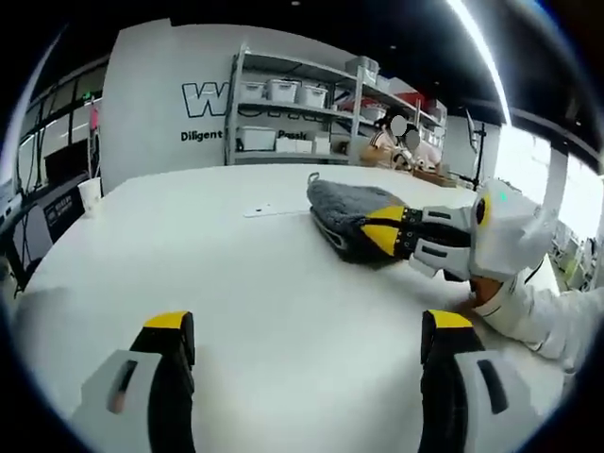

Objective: Open the folded towel by lifting each exposed corner and separating the folded layers until the towel lies flat within the target outline without major curled edges

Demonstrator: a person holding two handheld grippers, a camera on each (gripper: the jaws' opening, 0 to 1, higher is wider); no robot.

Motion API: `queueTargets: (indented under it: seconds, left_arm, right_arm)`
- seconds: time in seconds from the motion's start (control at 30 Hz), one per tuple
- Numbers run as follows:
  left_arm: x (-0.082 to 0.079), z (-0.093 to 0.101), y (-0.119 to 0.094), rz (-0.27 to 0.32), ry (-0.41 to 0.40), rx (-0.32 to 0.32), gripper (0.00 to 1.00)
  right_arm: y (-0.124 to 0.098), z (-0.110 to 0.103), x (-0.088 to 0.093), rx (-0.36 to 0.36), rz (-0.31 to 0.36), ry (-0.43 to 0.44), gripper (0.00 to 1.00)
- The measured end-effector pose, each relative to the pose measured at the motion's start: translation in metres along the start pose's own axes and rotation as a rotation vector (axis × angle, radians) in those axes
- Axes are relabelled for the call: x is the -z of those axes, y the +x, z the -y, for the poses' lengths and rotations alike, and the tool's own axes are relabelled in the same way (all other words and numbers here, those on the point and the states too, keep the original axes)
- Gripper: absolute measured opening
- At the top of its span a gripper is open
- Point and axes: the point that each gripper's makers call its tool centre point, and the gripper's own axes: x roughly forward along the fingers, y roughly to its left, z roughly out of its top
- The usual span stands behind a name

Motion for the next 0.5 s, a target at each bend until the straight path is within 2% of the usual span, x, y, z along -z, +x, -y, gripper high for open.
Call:
queueTargets:
  seconds: [0.2, 0.5]
  left_arm:
    - [0.002, 0.0, 0.002, -0.011, 0.006, -0.002, 0.98]
    - [0.005, 0.001, 0.004, -0.026, 0.009, 0.002, 0.98]
  right_arm:
    - [-0.001, 0.0, -0.002, -0.001, 0.015, 0.017, 0.0]
    - [-0.011, 0.015, -0.015, 0.058, 0.082, 0.057, 0.0]
